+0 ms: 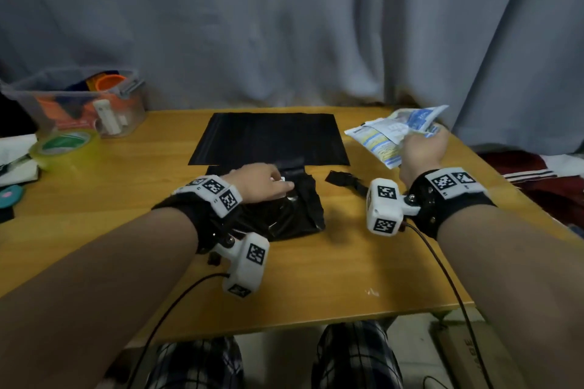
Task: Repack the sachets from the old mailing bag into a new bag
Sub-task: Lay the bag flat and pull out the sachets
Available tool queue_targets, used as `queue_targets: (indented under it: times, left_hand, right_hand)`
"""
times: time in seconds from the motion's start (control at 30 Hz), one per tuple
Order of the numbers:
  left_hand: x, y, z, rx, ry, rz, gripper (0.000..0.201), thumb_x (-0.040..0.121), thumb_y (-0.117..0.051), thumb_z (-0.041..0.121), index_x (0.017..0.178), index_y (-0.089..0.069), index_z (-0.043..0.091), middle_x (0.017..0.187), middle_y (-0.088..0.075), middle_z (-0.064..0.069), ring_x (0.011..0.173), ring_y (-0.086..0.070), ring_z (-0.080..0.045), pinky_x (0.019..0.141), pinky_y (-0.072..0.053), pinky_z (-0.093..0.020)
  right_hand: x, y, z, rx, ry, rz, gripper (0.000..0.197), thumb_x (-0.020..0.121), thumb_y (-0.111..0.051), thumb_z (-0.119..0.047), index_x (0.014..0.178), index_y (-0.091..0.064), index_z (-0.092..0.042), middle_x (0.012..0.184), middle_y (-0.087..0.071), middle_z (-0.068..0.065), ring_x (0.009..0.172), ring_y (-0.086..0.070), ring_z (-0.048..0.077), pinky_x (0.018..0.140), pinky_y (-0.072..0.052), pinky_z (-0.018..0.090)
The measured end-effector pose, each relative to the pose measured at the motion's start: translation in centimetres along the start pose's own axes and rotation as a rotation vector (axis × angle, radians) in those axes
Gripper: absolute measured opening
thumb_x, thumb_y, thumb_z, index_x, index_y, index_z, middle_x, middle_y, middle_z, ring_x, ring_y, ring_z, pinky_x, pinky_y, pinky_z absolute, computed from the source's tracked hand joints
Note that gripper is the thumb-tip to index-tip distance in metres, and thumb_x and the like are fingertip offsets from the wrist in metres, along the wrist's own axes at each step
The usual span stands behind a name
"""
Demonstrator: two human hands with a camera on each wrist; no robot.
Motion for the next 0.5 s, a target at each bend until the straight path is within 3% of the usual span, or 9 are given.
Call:
queue_targets:
  times: [0.13,0.23,0.3,0.4,0.5]
  left_hand:
    - [1.9,1.5,0.9,-0.123,-0.075,0.096,0.035,0.092,-0.051,0.043,0.113,-0.062,0.018,0.112,-0.065,0.001,0.105,-0.059,-0.015,0.095,-0.047,-0.034]
    - [2.8,1.8,1.1,-0.178,-0.088,0.137,0.031,0.094,-0.052,0.037,0.114,-0.063,0.017,0.11,-0.066,0.003,0.104,-0.059,-0.013,0.094,-0.047,-0.031]
    - [3.2,1.7,1.1,-0.209,-0.086,0.145,0.029,0.094,-0.052,0.035,0.113,-0.063,0.018,0.109,-0.066,0.004,0.103,-0.059,-0.012,0.092,-0.046,-0.029]
    - [3.6,1.6,1.2,-0.225,-0.091,0.147,0.025,0.094,-0.051,0.034,0.111,-0.063,0.019,0.107,-0.065,0.006,0.101,-0.058,-0.01,0.091,-0.046,-0.028]
    - [3.5,2.0,1.6,-0.233,-0.11,0.166,0.025,0.095,-0.051,0.033,0.112,-0.063,0.019,0.105,-0.062,0.008,0.098,-0.056,-0.009,0.087,-0.043,-0.024]
  right_hand:
    - [2.0,-0.7,2.7,-0.085,-0.109,-0.03,0.048,0.089,-0.041,0.001,0.135,-0.036,-0.012,0.125,-0.056,0.009,0.106,-0.059,0.023,0.092,-0.05,0.034]
    - [2.5,-1.1,4.1,-0.233,-0.191,-0.078,0.062,0.091,-0.051,-0.01,0.144,-0.021,-0.009,0.129,-0.048,0.006,0.109,-0.052,0.023,0.084,-0.043,0.029]
    - [2.6,-1.5,4.4,-0.347,-0.215,-0.085,0.074,0.089,-0.055,-0.014,0.147,-0.01,-0.008,0.138,-0.043,0.01,0.121,-0.049,0.027,0.088,-0.042,0.03]
    - [2.4,-1.4,3.8,-0.551,-0.133,-0.023,0.088,0.078,-0.061,-0.021,0.148,-0.011,-0.01,0.143,-0.038,0.015,0.127,-0.044,0.032,0.104,-0.041,0.043]
    - [1.0,-2.7,2.2,-0.746,0.069,-0.073,0.079,0.078,-0.061,-0.023,0.146,-0.021,-0.009,0.144,-0.035,0.018,0.133,-0.035,0.033,0.111,-0.031,0.043]
Point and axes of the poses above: each hand's wrist, its own x-axis towards the middle knuckle, its own y-axis out of the back of the hand, z = x × y, the point moved 8 cm from there along x, towards the middle knuckle
